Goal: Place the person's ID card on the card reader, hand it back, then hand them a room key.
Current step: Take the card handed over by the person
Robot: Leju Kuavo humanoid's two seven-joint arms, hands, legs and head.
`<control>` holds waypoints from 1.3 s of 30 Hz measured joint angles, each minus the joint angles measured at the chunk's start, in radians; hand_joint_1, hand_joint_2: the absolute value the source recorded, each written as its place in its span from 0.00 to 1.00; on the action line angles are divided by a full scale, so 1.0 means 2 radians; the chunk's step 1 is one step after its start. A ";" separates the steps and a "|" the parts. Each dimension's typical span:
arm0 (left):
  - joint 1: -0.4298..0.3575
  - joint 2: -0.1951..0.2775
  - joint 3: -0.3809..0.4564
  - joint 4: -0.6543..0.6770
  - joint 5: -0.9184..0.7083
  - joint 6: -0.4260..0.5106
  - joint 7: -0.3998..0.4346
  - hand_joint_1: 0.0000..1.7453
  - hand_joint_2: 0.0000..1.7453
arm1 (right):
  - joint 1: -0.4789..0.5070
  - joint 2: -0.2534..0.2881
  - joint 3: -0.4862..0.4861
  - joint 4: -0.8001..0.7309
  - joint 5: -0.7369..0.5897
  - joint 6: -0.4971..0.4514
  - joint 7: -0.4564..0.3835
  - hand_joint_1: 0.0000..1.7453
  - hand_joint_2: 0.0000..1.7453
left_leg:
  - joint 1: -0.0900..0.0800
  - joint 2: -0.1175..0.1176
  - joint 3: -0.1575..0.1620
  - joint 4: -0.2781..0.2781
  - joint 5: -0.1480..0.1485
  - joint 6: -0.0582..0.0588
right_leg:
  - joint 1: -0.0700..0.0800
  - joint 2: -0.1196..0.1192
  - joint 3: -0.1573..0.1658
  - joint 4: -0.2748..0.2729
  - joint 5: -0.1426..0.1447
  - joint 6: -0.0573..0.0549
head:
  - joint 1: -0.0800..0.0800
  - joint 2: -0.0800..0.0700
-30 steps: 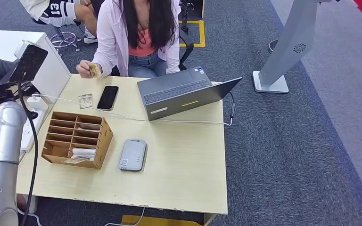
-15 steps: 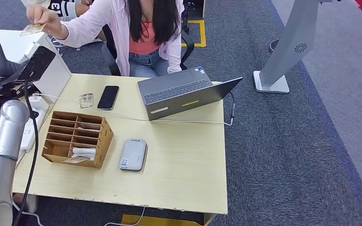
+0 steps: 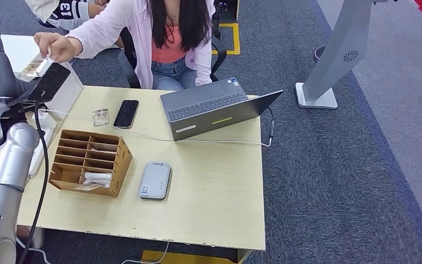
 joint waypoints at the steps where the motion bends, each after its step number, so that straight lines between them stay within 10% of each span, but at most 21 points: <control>1: 0.000 0.000 0.000 0.000 0.000 0.000 0.000 1.00 1.00 | 0.000 0.000 0.000 0.000 0.000 0.000 0.000 0.00 1.00 | 0.000 0.000 0.000 0.000 0.000 0.000 | 0.000 0.000 0.000 0.000 0.000 0.000 | 0.000 0.000; 39: 0.062 -0.022 -0.009 -0.031 0.032 -0.009 -0.046 1.00 1.00 | 0.001 0.000 0.001 0.000 0.001 -0.003 -0.005 0.00 1.00 | 0.000 0.000 0.000 0.000 0.000 0.000 | 0.000 0.000 0.000 0.000 0.000 0.000 | 0.000 0.000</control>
